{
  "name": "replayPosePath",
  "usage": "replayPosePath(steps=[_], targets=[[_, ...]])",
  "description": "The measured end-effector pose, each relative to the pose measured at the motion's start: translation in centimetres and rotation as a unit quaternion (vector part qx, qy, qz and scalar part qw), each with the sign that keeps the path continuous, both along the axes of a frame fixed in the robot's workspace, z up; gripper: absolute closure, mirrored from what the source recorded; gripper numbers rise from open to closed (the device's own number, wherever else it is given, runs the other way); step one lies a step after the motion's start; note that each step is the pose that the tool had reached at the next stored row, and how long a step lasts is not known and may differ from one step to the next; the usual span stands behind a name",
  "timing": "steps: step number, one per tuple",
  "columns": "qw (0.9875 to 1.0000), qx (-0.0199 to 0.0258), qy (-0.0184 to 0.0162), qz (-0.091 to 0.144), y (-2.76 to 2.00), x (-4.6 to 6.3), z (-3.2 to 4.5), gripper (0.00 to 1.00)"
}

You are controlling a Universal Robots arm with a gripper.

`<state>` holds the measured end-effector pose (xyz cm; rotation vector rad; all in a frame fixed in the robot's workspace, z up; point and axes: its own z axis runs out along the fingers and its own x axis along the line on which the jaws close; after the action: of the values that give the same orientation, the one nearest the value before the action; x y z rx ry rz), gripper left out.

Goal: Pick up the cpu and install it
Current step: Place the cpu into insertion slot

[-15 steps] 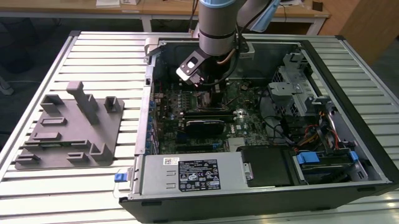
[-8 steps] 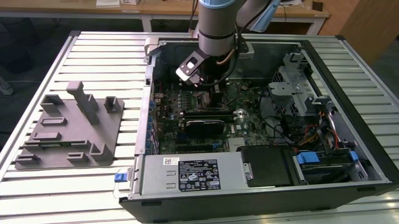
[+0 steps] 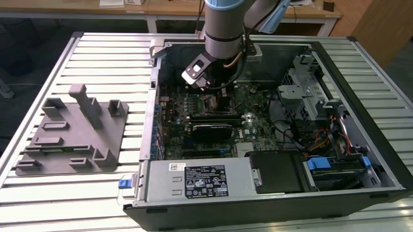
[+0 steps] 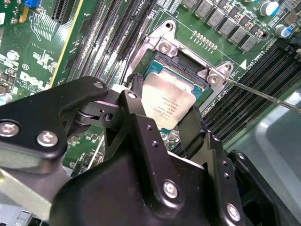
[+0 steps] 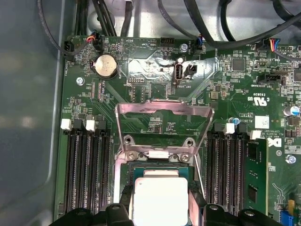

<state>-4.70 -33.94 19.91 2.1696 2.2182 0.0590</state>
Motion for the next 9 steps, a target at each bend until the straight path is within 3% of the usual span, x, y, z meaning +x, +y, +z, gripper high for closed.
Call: replayPosePath(steps=[9], targets=[[1.0,0.0001,-0.0001,0.0,0.07,-0.05,-0.34,0.46]])
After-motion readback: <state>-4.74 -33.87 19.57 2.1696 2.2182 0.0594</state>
